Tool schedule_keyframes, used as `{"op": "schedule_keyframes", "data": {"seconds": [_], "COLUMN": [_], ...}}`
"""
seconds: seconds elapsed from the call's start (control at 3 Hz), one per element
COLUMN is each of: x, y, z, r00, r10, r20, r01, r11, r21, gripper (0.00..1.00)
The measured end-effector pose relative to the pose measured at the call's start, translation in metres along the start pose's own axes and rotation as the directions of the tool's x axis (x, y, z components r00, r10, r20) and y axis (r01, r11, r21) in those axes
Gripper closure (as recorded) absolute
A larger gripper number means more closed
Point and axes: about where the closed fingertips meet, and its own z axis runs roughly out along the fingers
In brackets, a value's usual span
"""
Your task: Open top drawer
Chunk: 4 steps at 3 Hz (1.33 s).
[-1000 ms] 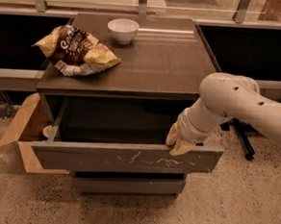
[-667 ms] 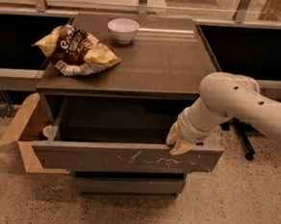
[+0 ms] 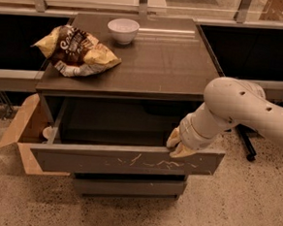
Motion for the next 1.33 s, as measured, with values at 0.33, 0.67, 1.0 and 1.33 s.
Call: {"op": "schedule_keyframes", "data": {"seconds": [0.33,0.67,1.0,1.33], "x": [0.0,0.0,-0.005,-0.014], "y": [0.0,0.0,0.011,0.029], "z": [0.0,0.0,0.012,0.028], "r00": [1.0,1.0,1.0,0.999], "r10": [0.0,0.0,-0.018,-0.029], "r20": [0.0,0.0,0.017,0.025], "r01": [0.0,0.0,0.019,0.032], "r11": [1.0,1.0,0.9984,0.9923], "r21": [0.0,0.0,-0.053,-0.12], "gripper": [0.61,0.37,0.14,0.0]}}
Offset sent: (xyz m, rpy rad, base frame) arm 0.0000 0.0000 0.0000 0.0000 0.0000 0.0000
